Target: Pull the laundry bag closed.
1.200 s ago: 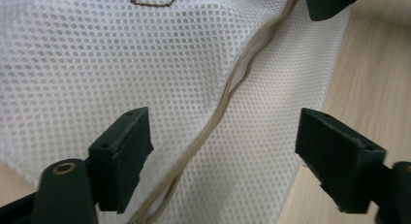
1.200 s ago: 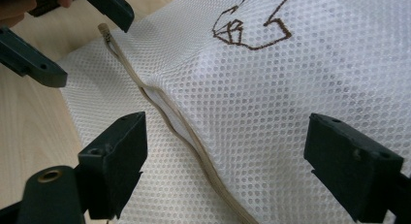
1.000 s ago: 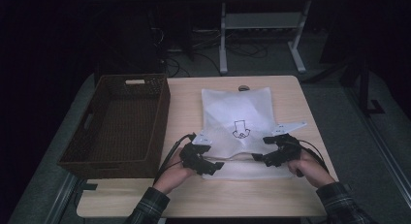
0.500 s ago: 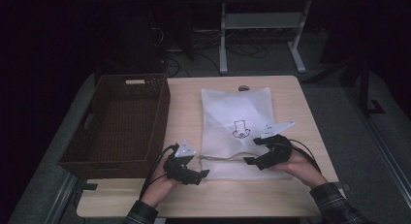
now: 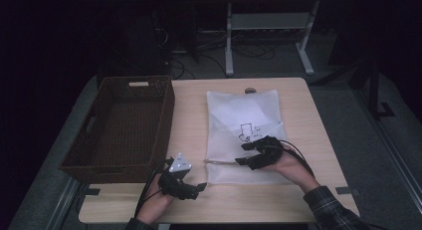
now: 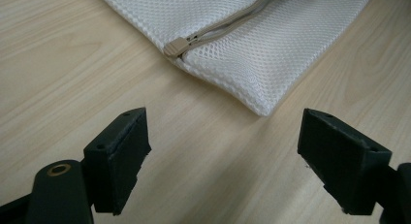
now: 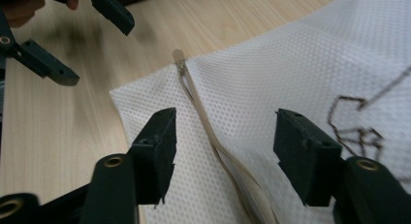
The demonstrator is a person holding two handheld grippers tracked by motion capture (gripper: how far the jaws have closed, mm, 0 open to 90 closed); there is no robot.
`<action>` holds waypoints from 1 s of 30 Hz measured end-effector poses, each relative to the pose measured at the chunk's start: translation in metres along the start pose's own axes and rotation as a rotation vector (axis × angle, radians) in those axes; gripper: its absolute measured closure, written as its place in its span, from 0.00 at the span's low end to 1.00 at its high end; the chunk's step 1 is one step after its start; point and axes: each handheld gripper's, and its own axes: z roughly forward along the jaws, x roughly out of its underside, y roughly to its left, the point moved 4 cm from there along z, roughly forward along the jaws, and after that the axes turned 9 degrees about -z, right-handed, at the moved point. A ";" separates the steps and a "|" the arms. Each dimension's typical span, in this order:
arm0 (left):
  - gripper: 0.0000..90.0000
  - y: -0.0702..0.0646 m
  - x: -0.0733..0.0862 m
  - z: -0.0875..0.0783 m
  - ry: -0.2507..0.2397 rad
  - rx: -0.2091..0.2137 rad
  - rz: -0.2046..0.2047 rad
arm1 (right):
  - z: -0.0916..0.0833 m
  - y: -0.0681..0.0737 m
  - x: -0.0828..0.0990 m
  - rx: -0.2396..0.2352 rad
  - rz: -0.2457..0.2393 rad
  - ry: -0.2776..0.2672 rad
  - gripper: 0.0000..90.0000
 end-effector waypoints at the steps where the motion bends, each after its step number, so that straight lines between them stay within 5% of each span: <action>1: 0.20 0.000 0.000 -0.001 -0.001 -0.004 -0.002 | 0.002 0.000 -0.001 -0.003 -0.005 0.004 0.46; 22: 0.20 0.003 0.006 -0.004 0.009 -0.020 0.000 | 0.065 0.010 -0.046 -0.084 -0.087 -0.020 0.68; 30: 0.21 0.007 0.006 -0.005 0.006 -0.027 -0.009 | 0.090 0.015 -0.050 -0.124 -0.096 0.011 0.73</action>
